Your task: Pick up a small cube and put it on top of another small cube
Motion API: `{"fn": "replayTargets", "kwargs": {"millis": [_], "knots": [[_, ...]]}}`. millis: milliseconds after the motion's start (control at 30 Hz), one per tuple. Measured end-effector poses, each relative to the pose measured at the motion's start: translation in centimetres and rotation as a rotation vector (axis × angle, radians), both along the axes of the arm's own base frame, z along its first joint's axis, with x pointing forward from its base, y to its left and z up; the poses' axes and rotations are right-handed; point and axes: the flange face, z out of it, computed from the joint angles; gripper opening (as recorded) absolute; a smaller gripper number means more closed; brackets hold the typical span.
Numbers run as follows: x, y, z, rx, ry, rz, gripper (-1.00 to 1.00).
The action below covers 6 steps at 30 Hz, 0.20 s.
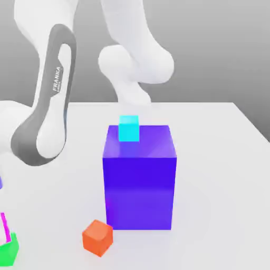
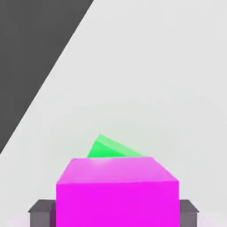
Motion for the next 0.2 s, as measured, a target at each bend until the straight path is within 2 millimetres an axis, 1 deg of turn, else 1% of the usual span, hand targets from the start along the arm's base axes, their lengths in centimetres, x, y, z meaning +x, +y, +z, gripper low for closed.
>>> {"fn": "replayTargets", "kwargs": {"millis": [33, 67, 100, 133, 200], "knots": [[0.0, 0.0, 0.0, 0.000, 0.000, 0.000, 1.00], [0.0, 0.0, -0.8, 0.000, 0.001, 0.002, 1.00], [0.0, 0.0, -0.3, 0.000, 0.001, 0.003, 1.00], [0.1, 0.0, 0.7, 0.000, 0.001, 0.003, 1.00], [0.1, 0.0, 3.5, 0.000, 0.001, 0.004, 1.00]]}}
